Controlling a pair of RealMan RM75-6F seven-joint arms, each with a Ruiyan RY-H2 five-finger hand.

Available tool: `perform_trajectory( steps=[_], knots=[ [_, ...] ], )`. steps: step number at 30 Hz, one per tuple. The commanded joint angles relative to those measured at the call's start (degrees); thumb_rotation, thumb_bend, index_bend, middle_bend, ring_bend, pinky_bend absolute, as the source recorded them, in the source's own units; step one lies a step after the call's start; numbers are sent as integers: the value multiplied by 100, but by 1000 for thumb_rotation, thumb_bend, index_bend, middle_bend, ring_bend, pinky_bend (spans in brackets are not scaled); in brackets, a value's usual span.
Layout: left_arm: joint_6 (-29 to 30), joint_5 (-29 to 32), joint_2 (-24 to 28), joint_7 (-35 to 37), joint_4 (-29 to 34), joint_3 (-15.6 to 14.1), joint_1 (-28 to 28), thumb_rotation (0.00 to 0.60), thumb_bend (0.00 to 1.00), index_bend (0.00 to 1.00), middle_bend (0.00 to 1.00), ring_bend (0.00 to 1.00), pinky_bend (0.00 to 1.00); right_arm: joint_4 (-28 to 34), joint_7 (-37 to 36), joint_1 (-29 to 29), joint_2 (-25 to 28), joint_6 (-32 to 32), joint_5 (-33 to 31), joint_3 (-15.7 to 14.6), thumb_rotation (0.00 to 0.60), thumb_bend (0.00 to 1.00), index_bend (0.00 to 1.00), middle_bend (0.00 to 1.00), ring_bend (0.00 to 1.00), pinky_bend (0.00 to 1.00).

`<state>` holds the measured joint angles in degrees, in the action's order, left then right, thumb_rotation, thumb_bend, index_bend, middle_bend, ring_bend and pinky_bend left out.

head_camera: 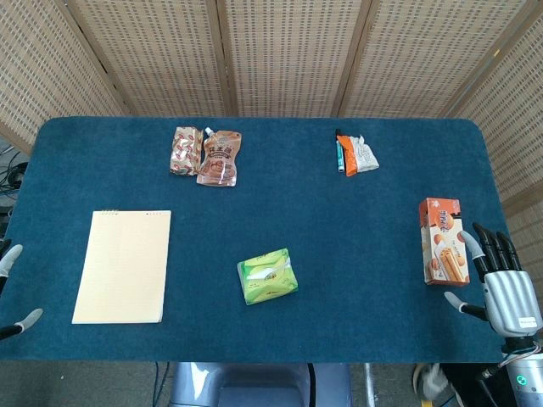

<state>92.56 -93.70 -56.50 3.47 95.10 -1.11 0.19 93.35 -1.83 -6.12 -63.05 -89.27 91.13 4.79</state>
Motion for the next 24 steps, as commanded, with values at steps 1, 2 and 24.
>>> perform_trajectory(
  steps=[1, 2, 24],
  knots=[
    [-8, 6, 7, 9, 5, -2, -1, 600, 0, 0, 0, 0, 0, 1, 2, 0, 1, 4, 3, -4, 600, 0, 0, 0, 0, 0],
    [-7, 7, 9, 14, 2, -3, 1, 600, 0, 0, 0, 0, 0, 2, 6, 0, 0, 5, 6, -6, 600, 0, 0, 0, 0, 0],
    [-434, 459, -47, -310, 154, 162, -183, 600, 0, 0, 0, 0, 0, 65, -1366, -2282, -123, 2144, 1533, 115, 600, 101, 100, 43, 0, 34]
  ],
)
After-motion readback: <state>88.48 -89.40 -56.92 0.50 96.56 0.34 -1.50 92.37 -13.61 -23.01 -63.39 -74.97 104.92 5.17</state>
